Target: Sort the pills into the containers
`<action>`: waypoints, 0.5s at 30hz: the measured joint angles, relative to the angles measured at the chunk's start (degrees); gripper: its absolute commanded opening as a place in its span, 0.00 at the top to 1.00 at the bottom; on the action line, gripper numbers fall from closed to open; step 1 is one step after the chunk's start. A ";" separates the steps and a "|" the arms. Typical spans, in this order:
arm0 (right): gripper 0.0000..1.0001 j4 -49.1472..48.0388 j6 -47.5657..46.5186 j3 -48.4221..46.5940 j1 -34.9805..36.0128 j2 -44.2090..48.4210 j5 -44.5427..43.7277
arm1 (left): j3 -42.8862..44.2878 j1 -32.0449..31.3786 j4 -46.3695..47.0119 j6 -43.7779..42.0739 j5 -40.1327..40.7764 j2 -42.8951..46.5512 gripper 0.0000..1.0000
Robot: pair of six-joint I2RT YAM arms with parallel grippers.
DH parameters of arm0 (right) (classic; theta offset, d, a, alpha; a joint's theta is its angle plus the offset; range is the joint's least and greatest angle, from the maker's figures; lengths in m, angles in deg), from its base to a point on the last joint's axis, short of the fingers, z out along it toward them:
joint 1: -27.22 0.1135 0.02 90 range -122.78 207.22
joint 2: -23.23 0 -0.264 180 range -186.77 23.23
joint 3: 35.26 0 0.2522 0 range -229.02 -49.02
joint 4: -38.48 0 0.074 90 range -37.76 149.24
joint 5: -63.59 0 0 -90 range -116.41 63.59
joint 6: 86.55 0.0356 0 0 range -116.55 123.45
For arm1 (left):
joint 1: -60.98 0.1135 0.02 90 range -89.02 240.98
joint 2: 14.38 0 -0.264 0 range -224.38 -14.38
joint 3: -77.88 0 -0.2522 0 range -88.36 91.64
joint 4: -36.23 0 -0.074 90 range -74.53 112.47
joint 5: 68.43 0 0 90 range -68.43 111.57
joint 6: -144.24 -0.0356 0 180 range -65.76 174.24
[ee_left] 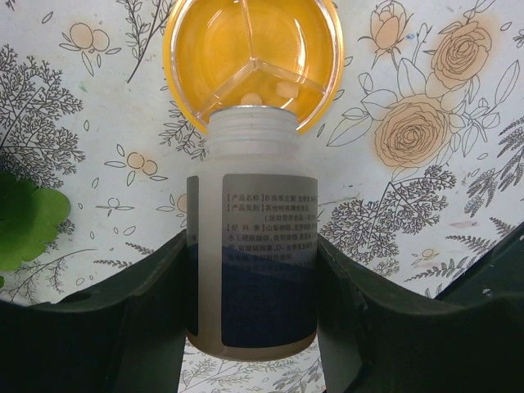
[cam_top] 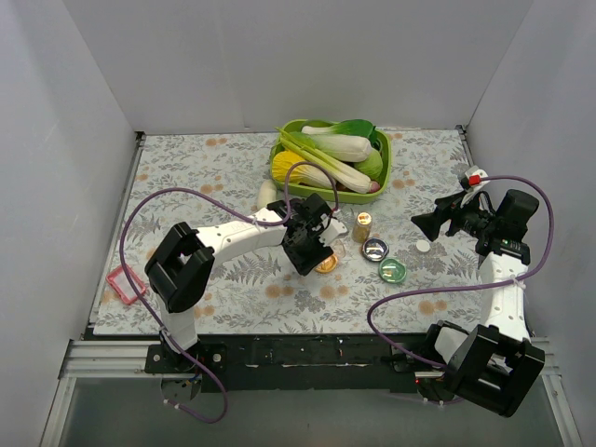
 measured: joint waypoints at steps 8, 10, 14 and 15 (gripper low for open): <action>0.02 0.00 0.00 0.00 -0.02 0.00 0.00 | 0.31 -0.44 -0.24 0.00 0.44 -0.09 1.00; 0.02 0.00 0.00 0.00 -0.02 0.00 0.00 | 0.31 -0.48 -0.35 -0.02 0.63 -0.09 1.00; 0.02 0.00 0.00 0.00 -0.04 0.00 0.00 | 0.31 -0.48 -0.63 -0.07 0.90 -0.11 1.00; 0.02 0.00 0.00 0.00 -0.04 0.00 0.00 | 0.31 -0.50 -0.76 -0.11 1.03 -0.17 1.00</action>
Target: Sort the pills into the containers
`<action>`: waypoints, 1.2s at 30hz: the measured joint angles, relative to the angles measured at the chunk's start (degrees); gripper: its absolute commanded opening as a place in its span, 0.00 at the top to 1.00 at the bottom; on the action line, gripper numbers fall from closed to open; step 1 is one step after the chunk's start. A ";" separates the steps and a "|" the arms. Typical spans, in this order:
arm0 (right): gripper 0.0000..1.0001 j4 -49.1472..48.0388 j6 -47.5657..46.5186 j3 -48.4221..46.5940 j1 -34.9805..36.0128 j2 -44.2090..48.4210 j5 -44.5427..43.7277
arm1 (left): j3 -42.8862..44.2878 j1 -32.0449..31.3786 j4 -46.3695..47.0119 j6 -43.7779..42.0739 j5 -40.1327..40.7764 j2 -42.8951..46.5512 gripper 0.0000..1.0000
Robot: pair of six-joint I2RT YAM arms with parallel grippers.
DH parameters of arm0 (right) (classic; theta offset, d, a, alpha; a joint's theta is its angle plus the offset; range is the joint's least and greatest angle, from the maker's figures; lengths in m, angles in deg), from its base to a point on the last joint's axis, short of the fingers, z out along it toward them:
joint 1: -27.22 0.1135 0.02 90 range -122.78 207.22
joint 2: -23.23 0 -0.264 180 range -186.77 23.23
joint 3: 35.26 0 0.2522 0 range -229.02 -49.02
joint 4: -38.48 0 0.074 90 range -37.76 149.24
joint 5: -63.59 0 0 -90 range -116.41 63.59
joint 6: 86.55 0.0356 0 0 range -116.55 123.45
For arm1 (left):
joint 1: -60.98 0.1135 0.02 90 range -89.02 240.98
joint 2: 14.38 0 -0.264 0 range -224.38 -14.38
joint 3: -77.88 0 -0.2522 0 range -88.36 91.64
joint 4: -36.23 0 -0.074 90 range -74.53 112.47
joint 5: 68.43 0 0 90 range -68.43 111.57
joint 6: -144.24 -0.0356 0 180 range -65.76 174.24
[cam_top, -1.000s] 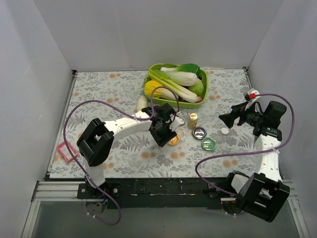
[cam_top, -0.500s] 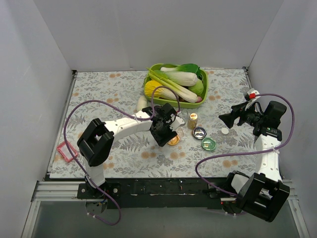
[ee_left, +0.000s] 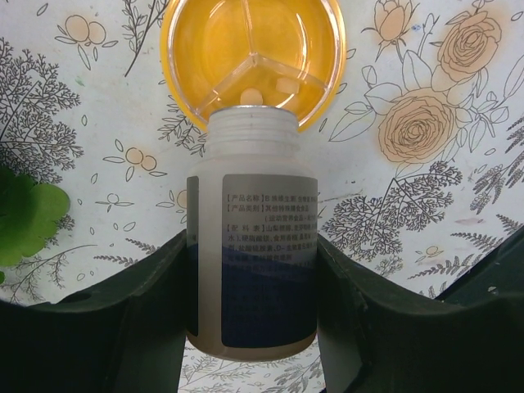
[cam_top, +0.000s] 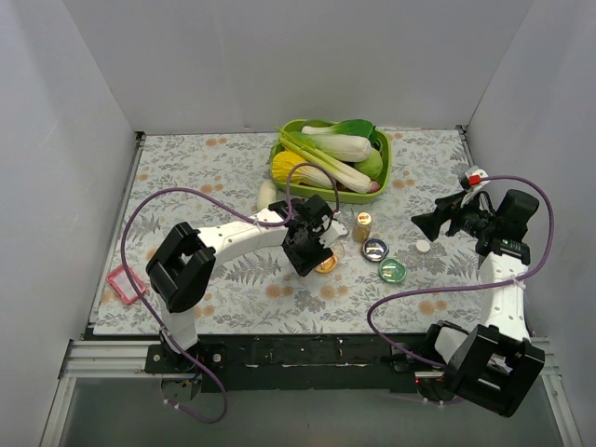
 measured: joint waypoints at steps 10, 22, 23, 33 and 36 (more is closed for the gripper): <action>0.02 0.00 0.00 0.00 0.00 0.00 0.00 | 1.01 -0.48 -0.57 -0.33 0.55 -1.57 1.00; 0.02 0.00 -0.02 0.00 0.00 0.00 0.00 | 1.09 -0.57 -0.61 -0.31 0.85 -1.62 1.00; 0.02 0.00 0.00 0.00 0.00 0.00 0.00 | 1.09 -0.57 -0.61 -0.31 0.83 -1.62 1.00; 0.02 0.00 -0.02 0.00 0.00 -0.02 0.00 | 1.16 -0.57 0.02 -0.09 0.70 -1.62 1.00; 0.02 0.00 0.00 0.00 0.00 -0.02 0.00 | 1.16 -0.57 0.37 0.20 0.50 -1.55 1.00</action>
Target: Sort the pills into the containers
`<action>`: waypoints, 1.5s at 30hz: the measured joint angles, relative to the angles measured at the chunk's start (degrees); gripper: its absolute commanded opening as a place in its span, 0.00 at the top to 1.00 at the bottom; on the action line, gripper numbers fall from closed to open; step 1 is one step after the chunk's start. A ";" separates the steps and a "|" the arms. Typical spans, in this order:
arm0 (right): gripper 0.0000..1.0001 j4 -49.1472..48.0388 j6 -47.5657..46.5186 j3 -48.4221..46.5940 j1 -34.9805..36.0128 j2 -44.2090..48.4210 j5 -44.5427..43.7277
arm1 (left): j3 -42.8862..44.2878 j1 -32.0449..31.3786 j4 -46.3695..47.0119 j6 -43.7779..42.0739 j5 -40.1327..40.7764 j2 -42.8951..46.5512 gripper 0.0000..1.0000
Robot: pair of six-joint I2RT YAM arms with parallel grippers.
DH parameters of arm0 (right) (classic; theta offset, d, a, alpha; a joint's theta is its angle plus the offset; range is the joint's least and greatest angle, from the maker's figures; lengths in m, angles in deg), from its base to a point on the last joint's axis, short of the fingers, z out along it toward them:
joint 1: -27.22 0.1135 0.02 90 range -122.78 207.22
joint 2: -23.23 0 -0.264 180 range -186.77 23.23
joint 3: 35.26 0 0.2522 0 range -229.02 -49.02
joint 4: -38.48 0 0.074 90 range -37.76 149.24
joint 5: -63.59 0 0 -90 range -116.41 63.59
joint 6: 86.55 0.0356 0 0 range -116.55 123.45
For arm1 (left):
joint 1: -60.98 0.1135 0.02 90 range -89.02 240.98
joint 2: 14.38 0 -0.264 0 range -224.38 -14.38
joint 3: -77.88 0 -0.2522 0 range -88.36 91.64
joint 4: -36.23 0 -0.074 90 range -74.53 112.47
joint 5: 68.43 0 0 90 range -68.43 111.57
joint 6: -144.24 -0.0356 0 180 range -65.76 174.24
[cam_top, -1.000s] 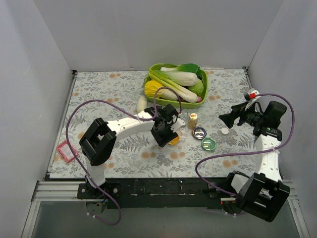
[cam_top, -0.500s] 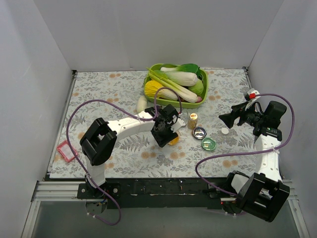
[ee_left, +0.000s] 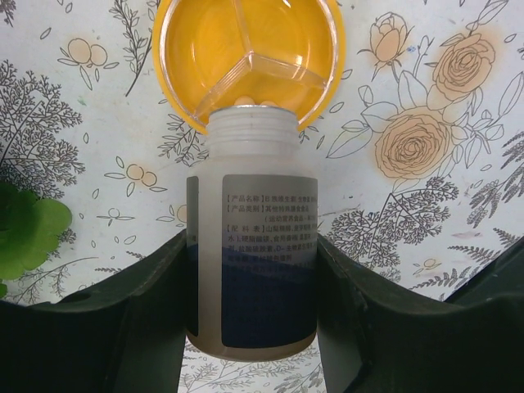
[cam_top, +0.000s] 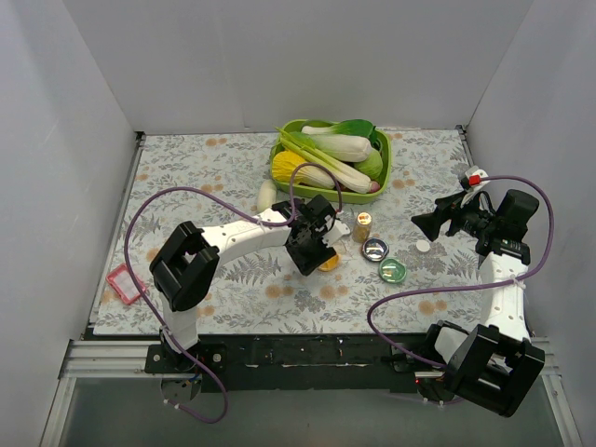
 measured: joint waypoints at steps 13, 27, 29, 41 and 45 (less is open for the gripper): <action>0.02 0.00 0.00 0.00 -0.02 0.00 0.00 | -0.76 0.00 2.54 1.11 -0.76 1.25 1.00; 0.02 0.00 0.00 0.00 -0.28 -0.02 0.00 | -5.53 0.37 6.95 2.54 -2.78 4.55 1.00; 0.02 0.00 0.00 0.00 -0.31 -0.02 0.00 | -6.95 0.70 8.11 2.75 -3.52 5.27 1.00; 0.02 -0.04 -0.02 0.70 -0.33 -0.42 0.00 | -19.67 2.75 19.58 5.29 -7.85 16.72 1.00; 0.02 -0.07 -0.04 0.92 -0.33 -0.50 0.02 | -24.87 3.23 24.37 5.97 -8.81 20.20 1.00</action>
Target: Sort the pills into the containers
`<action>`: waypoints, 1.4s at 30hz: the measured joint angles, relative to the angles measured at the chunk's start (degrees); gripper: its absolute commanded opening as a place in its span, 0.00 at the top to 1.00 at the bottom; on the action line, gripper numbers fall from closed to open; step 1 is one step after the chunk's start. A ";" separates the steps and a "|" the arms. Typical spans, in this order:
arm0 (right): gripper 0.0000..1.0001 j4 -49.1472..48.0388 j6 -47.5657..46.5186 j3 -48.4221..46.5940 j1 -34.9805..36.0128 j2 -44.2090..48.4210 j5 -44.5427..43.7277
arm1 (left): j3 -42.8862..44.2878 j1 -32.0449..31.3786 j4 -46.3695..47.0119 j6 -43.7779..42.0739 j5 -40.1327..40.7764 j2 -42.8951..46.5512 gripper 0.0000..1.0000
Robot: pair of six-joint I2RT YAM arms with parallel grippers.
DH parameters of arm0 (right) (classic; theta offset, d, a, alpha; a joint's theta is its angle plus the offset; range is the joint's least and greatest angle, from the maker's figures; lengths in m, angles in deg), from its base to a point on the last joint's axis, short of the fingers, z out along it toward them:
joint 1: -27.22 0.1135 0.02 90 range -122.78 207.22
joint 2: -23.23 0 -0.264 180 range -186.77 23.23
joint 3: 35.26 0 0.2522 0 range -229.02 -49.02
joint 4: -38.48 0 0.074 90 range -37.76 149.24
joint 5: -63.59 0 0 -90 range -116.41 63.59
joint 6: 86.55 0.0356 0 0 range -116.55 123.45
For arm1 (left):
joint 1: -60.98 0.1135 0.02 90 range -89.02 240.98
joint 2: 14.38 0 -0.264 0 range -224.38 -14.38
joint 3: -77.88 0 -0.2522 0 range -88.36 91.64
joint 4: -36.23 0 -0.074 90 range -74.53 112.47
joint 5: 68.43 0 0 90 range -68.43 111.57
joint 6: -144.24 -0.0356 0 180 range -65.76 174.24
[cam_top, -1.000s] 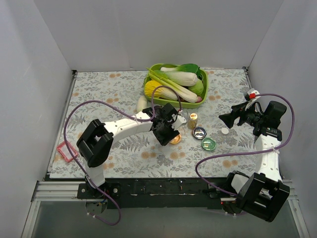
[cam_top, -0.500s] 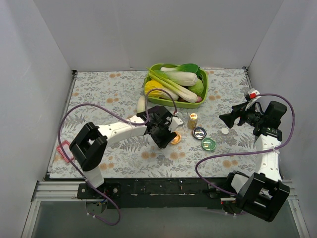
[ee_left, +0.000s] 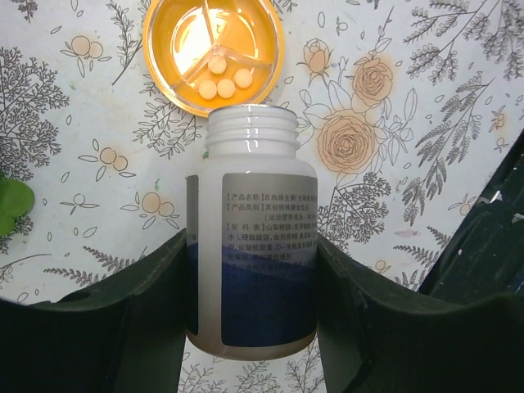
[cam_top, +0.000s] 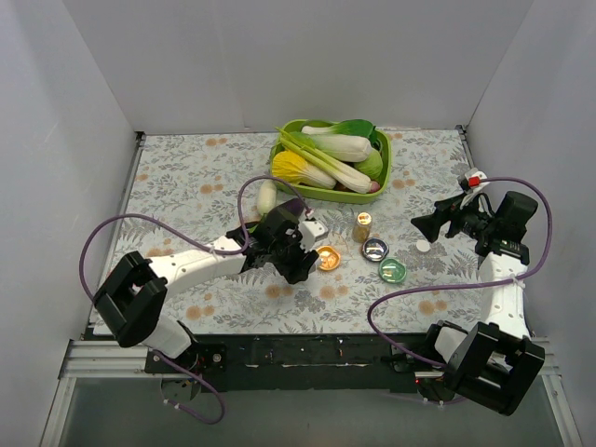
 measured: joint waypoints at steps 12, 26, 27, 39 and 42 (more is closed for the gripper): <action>0.02 -1.18 -0.11 1.03 0.00 -0.46 0.07 | -14.32 0.74 18.64 2.01 -2.14 11.45 1.00; 0.02 5.16 -10.03 0.39 0.00 -2.29 5.22 | -34.07 0.85 57.99 7.15 -6.32 27.93 1.00; 0.02 7.48 -12.66 -0.61 0.00 -2.89 5.64 | -35.01 0.85 62.34 8.37 -6.86 28.11 1.00; 0.02 46.36 -50.05 -20.06 0.72 -14.80 0.63 | -37.55 0.87 95.47 23.89 -17.20 24.39 1.00; 0.02 47.08 -51.65 -20.06 0.94 -17.84 -5.14 | -39.15 0.87 96.35 25.05 -19.28 25.77 1.00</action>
